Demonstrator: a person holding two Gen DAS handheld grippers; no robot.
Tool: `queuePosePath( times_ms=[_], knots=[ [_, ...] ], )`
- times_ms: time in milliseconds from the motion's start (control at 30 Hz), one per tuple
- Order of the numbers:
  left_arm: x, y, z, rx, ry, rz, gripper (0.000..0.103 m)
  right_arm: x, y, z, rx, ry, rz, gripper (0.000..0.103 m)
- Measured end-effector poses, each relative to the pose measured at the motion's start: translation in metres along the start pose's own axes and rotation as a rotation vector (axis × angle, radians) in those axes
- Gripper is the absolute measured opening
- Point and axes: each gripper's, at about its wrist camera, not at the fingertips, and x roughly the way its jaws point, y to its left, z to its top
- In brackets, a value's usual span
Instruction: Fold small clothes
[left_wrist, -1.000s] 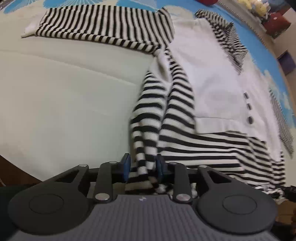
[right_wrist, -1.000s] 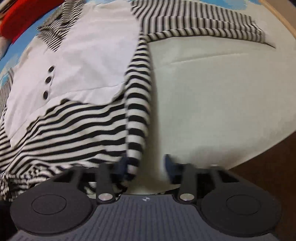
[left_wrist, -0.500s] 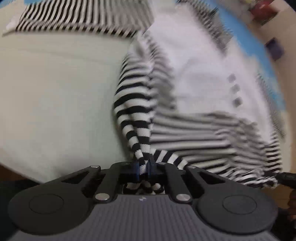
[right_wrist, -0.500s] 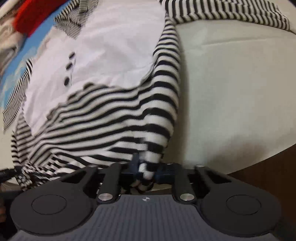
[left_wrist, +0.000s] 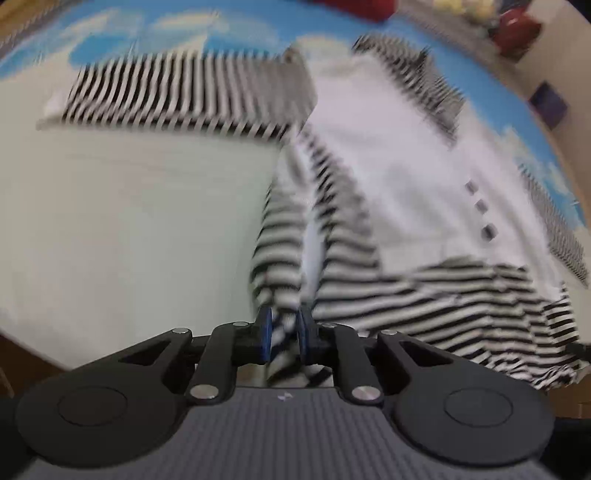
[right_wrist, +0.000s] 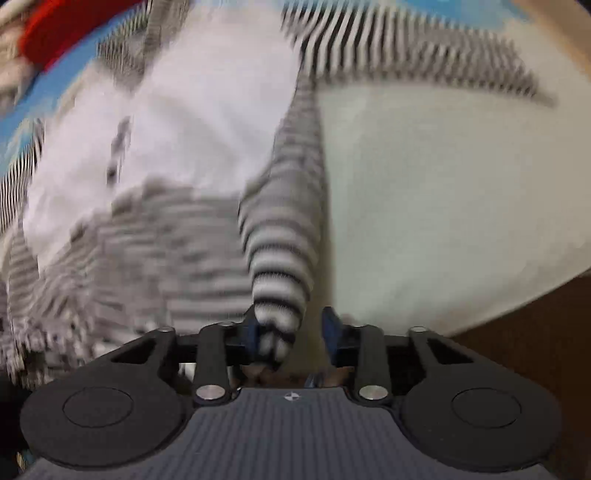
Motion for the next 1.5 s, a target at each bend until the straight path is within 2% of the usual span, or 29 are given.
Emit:
queuePosePath(
  times_ms=[133,167,200,233,267,333,367,433,467,500,533,567,633,667,700,767,833,867,900,1067,1167,1300,1400,1500],
  knots=[
    [-0.010,-0.024,-0.001,0.088,-0.078,-0.099,0.014,-0.007,-0.004,0.007,0.026,-0.071,0.038,0.045],
    [-0.007,-0.030,-0.002,0.110,-0.069,-0.117,0.014,-0.005,-0.002,0.006,0.016,-0.066,0.054,0.045],
    [0.001,-0.040,-0.004,0.127,-0.034,-0.132,0.019,0.001,0.002,0.005,-0.007,-0.041,0.073,0.047],
    [0.009,-0.043,-0.005,0.141,0.009,-0.125,0.021,0.010,0.007,0.001,-0.036,0.001,0.073,0.050],
    [0.022,-0.046,-0.009,0.163,0.074,-0.078,0.026,0.021,0.011,-0.002,-0.071,0.055,0.045,0.054],
    [0.048,-0.044,-0.019,0.195,0.198,0.058,0.025,0.040,0.016,-0.010,-0.126,0.155,-0.063,0.054],
    [0.049,-0.042,-0.020,0.172,0.197,0.055,0.025,0.041,0.014,-0.009,-0.112,0.154,-0.068,0.055],
    [0.038,-0.043,-0.013,0.143,0.139,-0.004,0.026,0.035,0.014,-0.002,-0.081,0.108,-0.025,0.055],
    [0.030,-0.045,-0.010,0.144,0.090,-0.036,0.030,0.033,0.014,0.001,-0.084,0.094,-0.028,0.055],
    [0.025,-0.047,-0.009,0.153,0.051,-0.051,0.038,0.036,0.014,0.001,-0.099,0.098,-0.056,0.055],
    [0.025,-0.049,-0.009,0.165,0.039,-0.042,0.043,0.042,0.014,0.000,-0.121,0.119,-0.102,0.056],
    [0.029,-0.050,-0.011,0.180,0.057,-0.005,0.050,0.046,0.015,-0.001,-0.124,0.135,-0.123,0.058],
    [0.044,-0.048,-0.016,0.180,0.134,0.042,0.049,0.040,0.014,0.005,-0.081,0.087,-0.108,0.058],
    [0.043,-0.046,-0.015,0.149,0.120,0.028,0.047,0.031,0.015,0.010,-0.066,0.029,-0.100,0.056],
    [0.035,-0.044,-0.012,0.122,0.072,-0.002,0.047,0.020,0.015,0.015,-0.051,-0.039,-0.093,0.056],
    [0.010,-0.043,-0.002,0.100,-0.088,-0.064,0.048,-0.004,0.014,0.024,-0.005,-0.181,-0.056,0.056],
    [-0.014,-0.044,0.007,0.104,-0.249,-0.052,0.053,-0.021,0.014,0.027,0.045,-0.283,-0.023,0.057],
    [-0.023,-0.042,0.013,0.095,-0.311,-0.033,0.057,-0.027,0.014,0.029,0.063,-0.318,-0.012,0.057],
    [-0.028,-0.040,0.019,0.083,-0.340,-0.019,0.057,-0.029,0.017,0.032,0.070,-0.339,-0.006,0.057],
    [-0.034,-0.008,0.081,-0.027,-0.398,0.056,0.057,-0.037,0.036,0.042,0.007,-0.443,-0.009,0.056],
    [-0.045,0.008,0.128,-0.049,-0.390,0.122,0.057,-0.040,0.056,0.049,-0.069,-0.495,-0.049,0.055],
    [-0.040,0.026,0.179,-0.018,-0.433,0.249,0.057,-0.038,0.076,0.061,-0.054,-0.491,-0.032,0.055],
    [-0.026,0.056,0.202,-0.073,-0.408,0.242,0.057,-0.039,0.090,0.066,-0.031,-0.488,-0.008,0.055],
    [-0.012,0.082,0.210,-0.112,-0.391,0.264,0.057,-0.036,0.108,0.074,-0.039,-0.476,-0.032,0.055]
  ],
)
